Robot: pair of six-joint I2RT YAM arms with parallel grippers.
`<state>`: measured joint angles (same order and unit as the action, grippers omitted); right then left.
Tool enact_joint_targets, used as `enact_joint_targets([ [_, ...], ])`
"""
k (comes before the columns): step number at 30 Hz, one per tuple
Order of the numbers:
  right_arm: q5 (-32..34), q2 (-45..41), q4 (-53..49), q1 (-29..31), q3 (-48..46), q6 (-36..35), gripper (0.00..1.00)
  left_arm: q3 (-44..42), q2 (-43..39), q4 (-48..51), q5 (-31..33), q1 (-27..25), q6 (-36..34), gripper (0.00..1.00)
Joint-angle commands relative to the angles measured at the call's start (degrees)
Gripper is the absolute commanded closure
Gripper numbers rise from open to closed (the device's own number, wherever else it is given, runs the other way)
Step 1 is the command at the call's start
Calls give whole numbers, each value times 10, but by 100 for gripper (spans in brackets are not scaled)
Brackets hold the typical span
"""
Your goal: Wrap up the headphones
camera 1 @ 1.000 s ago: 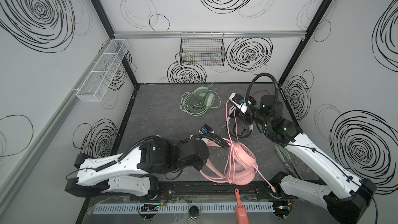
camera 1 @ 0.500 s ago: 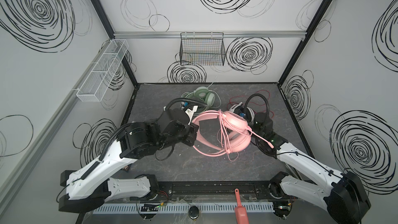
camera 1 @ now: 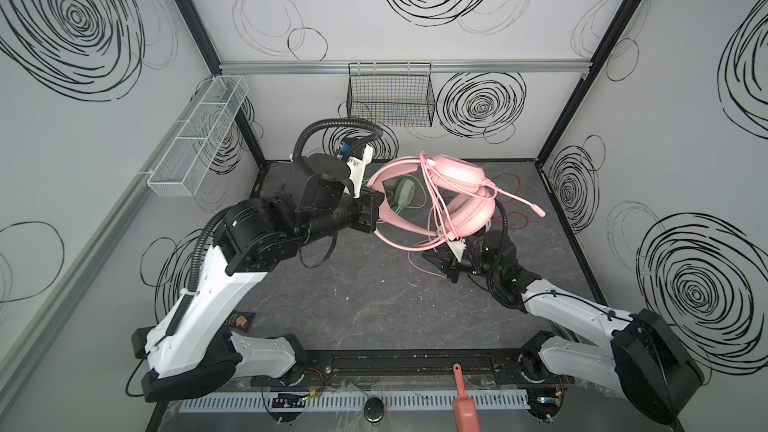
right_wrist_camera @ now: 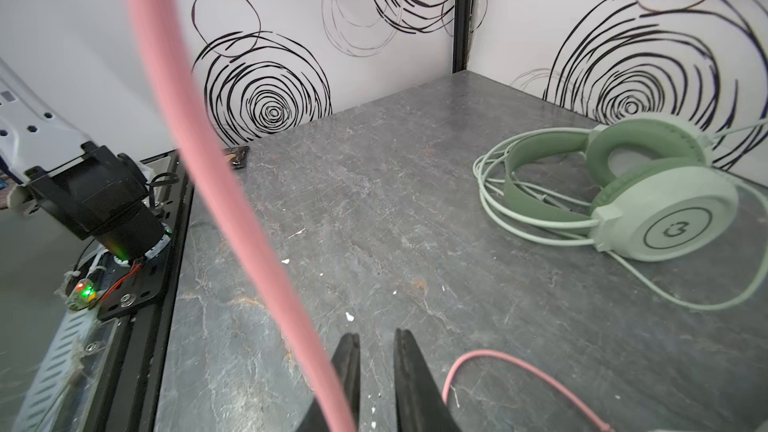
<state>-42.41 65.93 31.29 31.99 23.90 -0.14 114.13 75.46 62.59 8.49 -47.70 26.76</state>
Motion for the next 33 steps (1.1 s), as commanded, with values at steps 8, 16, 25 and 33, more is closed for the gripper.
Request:
enact_joint_targets([
  [8, -23, -44, 71, 6, -95, 38, 89, 74, 25, -97, -36, 81, 19, 100],
  [16, -58, -69, 37, 11, -106, 13, 100, 75, 35, -118, -59, 104, 35, 100],
  [25, 132, -179, -210, 170, -37, -47, 100, 58, 45, -104, 171, 105, 14, 100],
  [33, 372, -263, -402, 324, 102, -9, 100, -4, 30, -83, 364, 93, -14, 100],
])
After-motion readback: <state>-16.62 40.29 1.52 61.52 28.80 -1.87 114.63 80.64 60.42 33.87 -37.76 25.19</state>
